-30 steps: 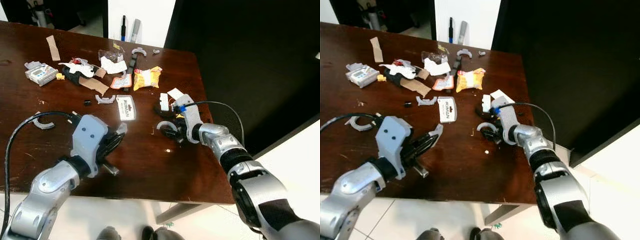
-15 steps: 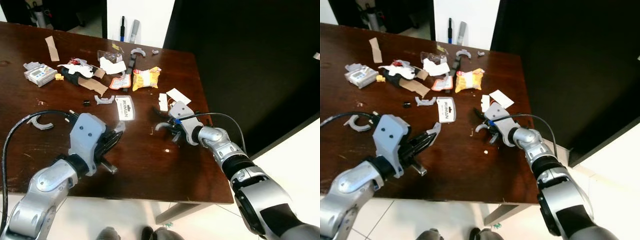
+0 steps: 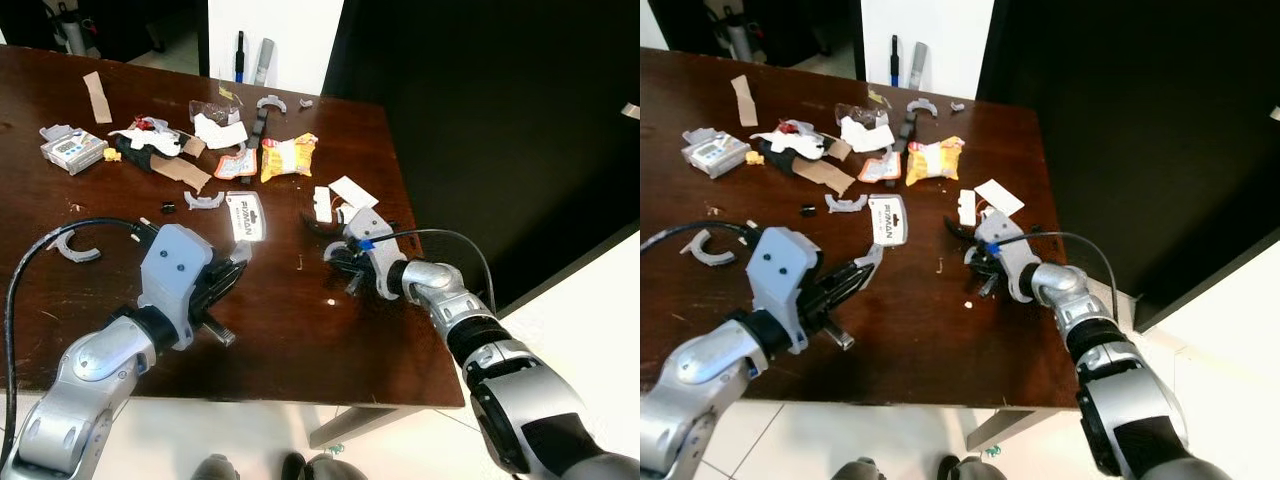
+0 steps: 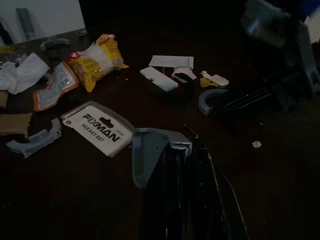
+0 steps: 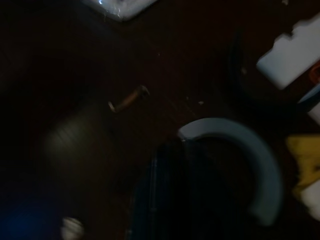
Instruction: Picking trash to rubbish bin
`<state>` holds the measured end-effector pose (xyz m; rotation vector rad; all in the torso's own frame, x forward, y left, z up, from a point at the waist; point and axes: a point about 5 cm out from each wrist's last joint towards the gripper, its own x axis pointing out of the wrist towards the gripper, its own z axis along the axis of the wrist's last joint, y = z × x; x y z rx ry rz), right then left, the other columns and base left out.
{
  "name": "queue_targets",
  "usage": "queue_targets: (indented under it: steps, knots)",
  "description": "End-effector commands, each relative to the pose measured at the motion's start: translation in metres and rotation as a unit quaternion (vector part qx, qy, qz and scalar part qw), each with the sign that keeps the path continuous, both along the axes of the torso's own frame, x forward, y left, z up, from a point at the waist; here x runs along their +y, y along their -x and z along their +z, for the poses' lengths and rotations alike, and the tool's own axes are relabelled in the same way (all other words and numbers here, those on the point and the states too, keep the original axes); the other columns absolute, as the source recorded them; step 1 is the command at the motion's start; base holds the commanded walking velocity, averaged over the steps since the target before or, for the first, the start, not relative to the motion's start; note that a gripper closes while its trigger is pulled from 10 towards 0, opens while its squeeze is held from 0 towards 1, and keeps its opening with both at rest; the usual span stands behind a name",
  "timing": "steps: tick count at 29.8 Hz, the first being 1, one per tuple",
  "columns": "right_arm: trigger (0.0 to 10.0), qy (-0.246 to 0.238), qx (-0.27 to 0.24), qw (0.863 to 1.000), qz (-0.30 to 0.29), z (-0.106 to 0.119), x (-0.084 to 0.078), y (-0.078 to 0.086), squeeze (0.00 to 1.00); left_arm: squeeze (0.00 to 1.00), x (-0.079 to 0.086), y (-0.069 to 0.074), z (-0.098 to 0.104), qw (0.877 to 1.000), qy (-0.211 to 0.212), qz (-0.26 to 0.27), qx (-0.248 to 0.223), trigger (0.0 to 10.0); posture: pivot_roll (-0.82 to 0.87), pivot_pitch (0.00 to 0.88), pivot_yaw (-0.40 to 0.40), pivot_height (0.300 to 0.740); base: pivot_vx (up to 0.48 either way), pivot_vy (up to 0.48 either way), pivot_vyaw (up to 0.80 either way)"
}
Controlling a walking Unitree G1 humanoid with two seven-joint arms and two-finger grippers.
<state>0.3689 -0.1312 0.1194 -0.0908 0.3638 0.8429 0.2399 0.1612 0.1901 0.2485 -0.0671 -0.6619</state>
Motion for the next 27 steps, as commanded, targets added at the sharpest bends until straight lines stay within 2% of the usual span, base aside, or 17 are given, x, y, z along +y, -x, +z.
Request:
queue_targets:
  steps: [1, 10, 15, 16, 19, 25, 26, 27]
  knots:
    - [10.0, -0.076, -0.009, 0.997, -0.030, 0.016, -0.009, -0.006, 1.00, 0.00, -0.002, 0.001, -0.002, 1.000, -0.006, -0.006, 0.004, 10.0, 0.22, 0.143, -0.168, 0.740, 0.000, 0.000, 0.00]
    - [10.0, -0.087, -0.010, 0.992, -0.087, 0.028, -0.015, -0.016, 1.00, 0.00, -0.003, 0.001, -0.001, 1.000, -0.005, -0.006, 0.002, 10.0, 0.22, 0.144, -0.172, 0.740, 0.000, 0.000, 0.00]
    - [10.0, -0.098, 0.000, 0.992, -0.083, 0.031, -0.011, -0.017, 1.00, 0.00, -0.003, 0.001, -0.001, 1.000, -0.004, -0.006, 0.002, 10.0, 0.22, 0.149, -0.175, 0.740, 0.000, 0.000, 0.00]
    - [10.0, -0.091, -0.001, 0.993, -0.076, 0.031, -0.009, -0.017, 1.00, 0.00, -0.003, 0.002, -0.001, 1.000, -0.004, -0.006, 0.002, 10.0, 0.22, 0.149, -0.175, 0.740, 0.000, 0.000, 0.00]
    - [10.0, -0.021, -0.018, 0.998, -0.058, 0.025, -0.003, -0.016, 1.00, 0.00, -0.004, 0.002, -0.002, 1.000, -0.003, -0.007, 0.003, 10.0, 0.22, 0.149, -0.175, 0.740, 0.000, 0.000, 0.00]
    - [10.0, 0.026, -0.007, 0.997, -0.067, 0.016, -0.006, -0.014, 0.97, 0.00, -0.005, 0.002, -0.001, 1.000, -0.002, -0.008, 0.003, 10.0, 0.22, 0.155, -0.178, 0.740, 0.000, 0.000, 0.00]
    - [10.0, 0.044, 0.008, 0.996, -0.079, 0.011, -0.012, -0.013, 0.84, 0.00, -0.005, 0.002, -0.001, 1.000, -0.002, -0.008, 0.003, 10.0, 0.22, 0.161, -0.180, 0.740, 0.000, 0.000, 0.00]
    - [10.0, 0.053, 0.011, 0.994, -0.090, 0.010, -0.016, -0.014, 0.49, 0.00, -0.005, 0.003, -0.002, 1.000, -0.002, -0.008, 0.003, 10.0, 0.22, 0.161, -0.180, 0.740, 0.000, 0.000, 0.00]
